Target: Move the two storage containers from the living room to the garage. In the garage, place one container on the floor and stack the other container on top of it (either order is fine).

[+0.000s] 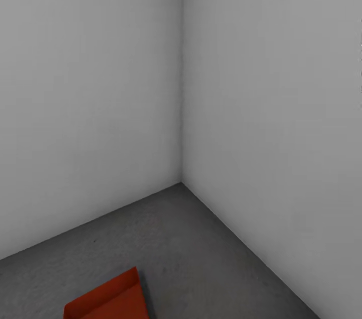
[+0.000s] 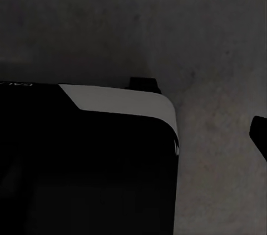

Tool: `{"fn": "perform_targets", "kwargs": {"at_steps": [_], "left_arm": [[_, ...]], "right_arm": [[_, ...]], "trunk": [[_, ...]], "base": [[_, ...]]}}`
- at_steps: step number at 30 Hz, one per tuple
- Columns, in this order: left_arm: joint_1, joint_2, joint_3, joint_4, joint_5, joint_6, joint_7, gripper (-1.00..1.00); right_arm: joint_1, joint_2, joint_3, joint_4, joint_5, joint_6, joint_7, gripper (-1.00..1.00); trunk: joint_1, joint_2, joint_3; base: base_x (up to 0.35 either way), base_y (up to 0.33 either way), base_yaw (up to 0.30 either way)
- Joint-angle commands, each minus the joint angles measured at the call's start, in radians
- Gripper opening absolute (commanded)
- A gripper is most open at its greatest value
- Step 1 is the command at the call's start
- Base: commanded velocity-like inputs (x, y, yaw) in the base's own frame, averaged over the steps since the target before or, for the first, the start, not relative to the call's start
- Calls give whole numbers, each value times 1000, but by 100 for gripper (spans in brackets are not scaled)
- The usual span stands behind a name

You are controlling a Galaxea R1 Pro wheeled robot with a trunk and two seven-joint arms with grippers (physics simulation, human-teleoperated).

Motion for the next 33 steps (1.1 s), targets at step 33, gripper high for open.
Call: {"fn": "perform_targets", "kwargs": {"at_steps": [33], "left_arm": [[2, 0, 5, 0, 11, 0, 1, 100]], "right_arm": [[-1, -1, 8, 3, -9, -6, -1, 100]], "trunk": [[0, -1, 35]], "base": [[0, 0, -77]]}}
